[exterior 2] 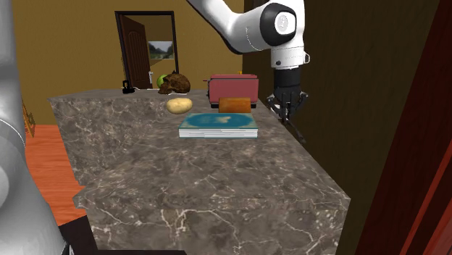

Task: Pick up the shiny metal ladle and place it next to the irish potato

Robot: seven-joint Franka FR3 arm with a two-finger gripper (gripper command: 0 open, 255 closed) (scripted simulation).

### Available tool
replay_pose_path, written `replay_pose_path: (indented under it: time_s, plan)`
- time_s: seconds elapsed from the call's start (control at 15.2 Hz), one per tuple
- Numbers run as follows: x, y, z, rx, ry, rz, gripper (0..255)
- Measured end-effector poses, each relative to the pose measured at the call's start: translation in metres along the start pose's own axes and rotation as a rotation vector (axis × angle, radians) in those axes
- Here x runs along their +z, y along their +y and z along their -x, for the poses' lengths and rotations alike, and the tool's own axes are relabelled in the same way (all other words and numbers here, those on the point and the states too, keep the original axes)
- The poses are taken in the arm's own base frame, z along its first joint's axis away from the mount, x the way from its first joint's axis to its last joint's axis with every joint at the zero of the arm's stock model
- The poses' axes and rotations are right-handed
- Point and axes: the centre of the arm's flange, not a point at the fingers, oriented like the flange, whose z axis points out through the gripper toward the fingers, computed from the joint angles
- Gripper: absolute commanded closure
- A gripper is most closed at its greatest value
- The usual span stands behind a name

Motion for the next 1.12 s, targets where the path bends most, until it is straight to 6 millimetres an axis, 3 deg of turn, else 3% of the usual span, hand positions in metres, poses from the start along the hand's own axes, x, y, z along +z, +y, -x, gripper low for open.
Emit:
replay_pose_path:
  time_s: [0.92,1.12]
  plan:
    - [-0.073,0.009,-0.004,0.0,0.0,0.0,255]
    - [-0.079,-0.014,-0.017,-0.001,0.0,0.0,255]
